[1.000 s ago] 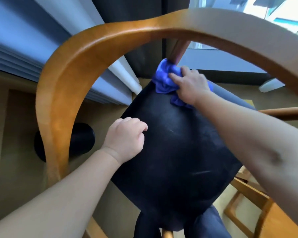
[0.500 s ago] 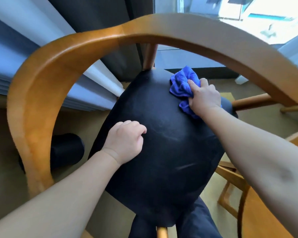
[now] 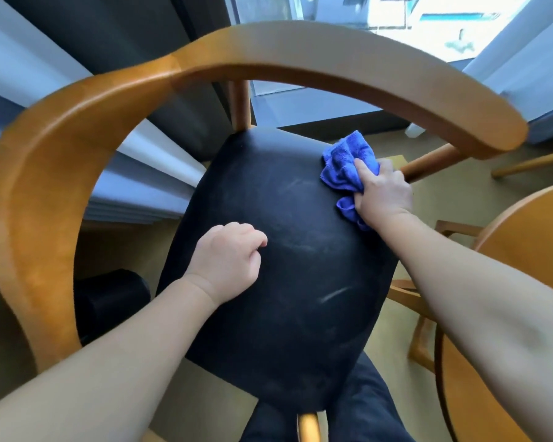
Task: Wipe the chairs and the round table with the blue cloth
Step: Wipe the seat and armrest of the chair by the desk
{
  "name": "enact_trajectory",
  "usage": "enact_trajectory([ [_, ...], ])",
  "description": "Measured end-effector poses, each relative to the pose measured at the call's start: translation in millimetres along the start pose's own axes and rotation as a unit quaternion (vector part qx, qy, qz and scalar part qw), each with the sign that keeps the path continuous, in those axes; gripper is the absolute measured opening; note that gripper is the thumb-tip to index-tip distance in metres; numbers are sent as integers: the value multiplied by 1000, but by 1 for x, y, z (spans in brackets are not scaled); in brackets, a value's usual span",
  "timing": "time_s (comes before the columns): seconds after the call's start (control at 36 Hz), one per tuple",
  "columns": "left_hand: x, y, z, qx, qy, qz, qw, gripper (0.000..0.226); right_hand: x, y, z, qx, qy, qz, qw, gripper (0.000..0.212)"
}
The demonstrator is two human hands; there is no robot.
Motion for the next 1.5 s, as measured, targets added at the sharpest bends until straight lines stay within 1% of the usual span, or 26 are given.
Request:
enact_trajectory([
  [0.14, 0, -1, 2, -1, -12, -6, 1000, 33, -22, -3, 21, 33, -50, 3, 998, 64],
  [0.28, 0, 5, 0, 1, -23, 2, 1000, 34, -55, -5, 45, 30, -172, -28, 984, 66],
  [0.36, 0, 12, -5, 4, -21, 11, 1000, 33, -72, -2, 47, 60, -240, -35, 968, 61],
  [0.42, -2, 20, -10, 12, -7, 20, 1000, 31, -86, 4, 47, 79, -283, -61, 954, 53],
  [0.44, -4, 24, -12, 15, 2, 22, 1000, 28, -95, 7, 47, 72, -286, -76, 953, 50],
  [0.47, -6, 29, -15, 19, 11, 24, 999, 24, -104, 9, 47, 60, -274, -84, 956, 47],
  [0.53, -11, 38, -21, 30, 16, 22, 999, 21, -113, 17, 40, 36, -214, -73, 973, 49],
  [0.58, -14, 46, -29, 36, 14, 14, 999, 22, -99, 28, 23, 31, -144, -36, 988, 55],
  [0.64, -15, 53, -37, 40, 22, 14, 999, 23, -67, 38, -1, 35, -83, -1, 996, 57],
  [0.69, -14, 57, -45, 39, 38, 23, 998, 24, -27, 47, -32, 29, -22, 16, 999, 50],
  [0.75, -14, 59, -51, 37, 50, 28, 998, 24, 11, 54, -62, 12, 24, 11, 1000, 37],
  [0.83, -18, 56, -59, 34, 60, 30, 997, 23, 54, 56, -104, -15, 79, -15, 997, 33],
  [0.97, -22, 50, -67, 25, 87, 40, 995, 27, 77, 41, -161, -51, 147, -46, 987, 40],
  [1.08, -28, 50, -73, 16, 108, 49, 993, 26, 71, 28, -191, -65, 161, -27, 984, 36],
  [1.17, -31, 49, -76, 16, 113, 56, 992, 26, 61, 25, -202, -74, 190, 11, 979, 33],
  [1.25, -32, 45, -80, 13, 121, 54, 991, 26, 53, 24, -207, -87, 239, 16, 967, 36],
  [1.31, -32, 42, -80, 12, 122, 51, 991, 26, 50, 23, -199, -94, 267, 6, 959, 47],
  [1.36, -31, 39, -78, 13, 117, 50, 992, 26, 48, 20, -177, -95, 307, -6, 947, 65],
  [1.39, -31, 38, -76, 14, 117, 49, 992, 25, 47, 19, -163, -83, 327, -7, 941, 68],
  [1.5, -29, 37, -70, 10, 113, 46, 992, 26, 39, 15, -111, -17, 363, -5, 932, 59],
])
Point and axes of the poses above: each hand's wrist, its own x-axis towards the middle knuckle, its own y-axis out of the back of the hand, z = x × y, the point moved 1 cm from there along x, towards the middle knuckle, and after that the axes turned 15 degrees about z, right-handed, at the moved point
